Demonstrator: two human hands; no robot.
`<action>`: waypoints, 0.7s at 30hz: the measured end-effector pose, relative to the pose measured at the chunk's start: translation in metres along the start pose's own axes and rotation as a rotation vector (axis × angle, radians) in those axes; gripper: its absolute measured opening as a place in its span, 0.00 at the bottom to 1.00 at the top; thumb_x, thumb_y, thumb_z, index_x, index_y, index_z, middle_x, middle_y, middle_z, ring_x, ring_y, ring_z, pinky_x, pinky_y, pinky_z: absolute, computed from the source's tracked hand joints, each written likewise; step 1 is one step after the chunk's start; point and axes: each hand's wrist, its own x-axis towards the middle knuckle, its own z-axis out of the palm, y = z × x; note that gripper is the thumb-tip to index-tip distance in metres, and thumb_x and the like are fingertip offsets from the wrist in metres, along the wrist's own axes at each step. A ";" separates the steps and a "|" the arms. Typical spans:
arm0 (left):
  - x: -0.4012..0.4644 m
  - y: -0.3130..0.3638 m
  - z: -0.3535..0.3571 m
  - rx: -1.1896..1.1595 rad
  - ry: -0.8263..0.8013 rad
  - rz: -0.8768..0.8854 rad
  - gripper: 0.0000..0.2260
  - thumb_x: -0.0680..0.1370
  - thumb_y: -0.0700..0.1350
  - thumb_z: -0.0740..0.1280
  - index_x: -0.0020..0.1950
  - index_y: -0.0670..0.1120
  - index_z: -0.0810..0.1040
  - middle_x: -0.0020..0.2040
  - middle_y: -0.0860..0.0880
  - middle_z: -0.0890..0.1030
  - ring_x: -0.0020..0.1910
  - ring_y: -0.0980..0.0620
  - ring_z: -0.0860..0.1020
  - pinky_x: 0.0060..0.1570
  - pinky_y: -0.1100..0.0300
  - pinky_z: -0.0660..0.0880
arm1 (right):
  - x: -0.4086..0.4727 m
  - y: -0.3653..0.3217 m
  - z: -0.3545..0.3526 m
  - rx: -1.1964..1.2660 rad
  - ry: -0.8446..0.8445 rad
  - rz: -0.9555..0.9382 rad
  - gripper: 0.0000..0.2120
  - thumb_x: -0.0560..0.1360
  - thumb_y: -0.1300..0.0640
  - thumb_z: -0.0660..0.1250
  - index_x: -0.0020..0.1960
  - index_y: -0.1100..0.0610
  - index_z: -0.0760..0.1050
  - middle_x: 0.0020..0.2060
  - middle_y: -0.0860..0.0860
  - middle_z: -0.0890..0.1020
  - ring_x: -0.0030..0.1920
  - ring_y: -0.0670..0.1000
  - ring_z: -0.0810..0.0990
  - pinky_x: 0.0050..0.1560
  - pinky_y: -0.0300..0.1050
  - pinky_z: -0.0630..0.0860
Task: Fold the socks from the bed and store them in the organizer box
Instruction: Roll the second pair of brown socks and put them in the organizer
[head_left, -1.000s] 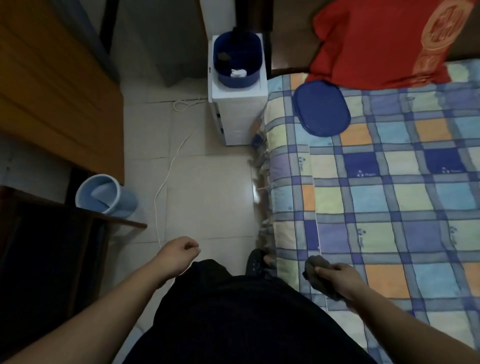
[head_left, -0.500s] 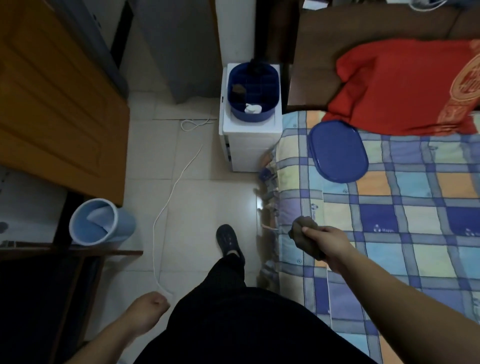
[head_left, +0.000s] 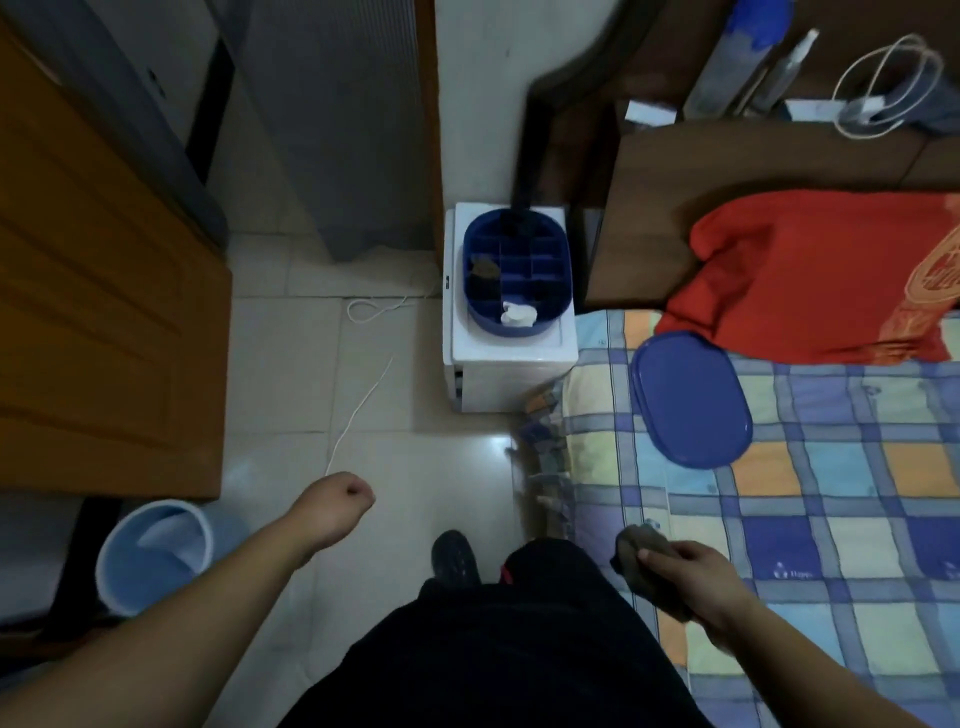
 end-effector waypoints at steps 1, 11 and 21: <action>0.009 0.011 -0.007 -0.021 0.000 0.001 0.05 0.79 0.46 0.63 0.46 0.50 0.78 0.48 0.50 0.80 0.50 0.48 0.79 0.52 0.55 0.75 | 0.002 -0.008 0.000 -0.013 0.011 0.001 0.14 0.73 0.58 0.74 0.55 0.61 0.77 0.46 0.60 0.84 0.45 0.60 0.84 0.39 0.52 0.81; 0.071 0.053 0.006 0.127 -0.166 -0.023 0.07 0.79 0.47 0.63 0.49 0.46 0.79 0.46 0.50 0.80 0.48 0.51 0.78 0.46 0.61 0.71 | 0.075 -0.100 -0.009 -0.254 0.024 -0.012 0.10 0.71 0.56 0.76 0.49 0.58 0.80 0.41 0.55 0.86 0.41 0.56 0.85 0.34 0.45 0.79; 0.161 0.113 -0.041 0.209 -0.150 -0.209 0.11 0.79 0.47 0.61 0.37 0.52 0.71 0.47 0.50 0.79 0.49 0.54 0.77 0.50 0.63 0.70 | 0.214 -0.264 -0.021 -0.533 -0.021 -0.155 0.09 0.66 0.52 0.74 0.39 0.56 0.78 0.36 0.51 0.85 0.41 0.50 0.83 0.47 0.49 0.80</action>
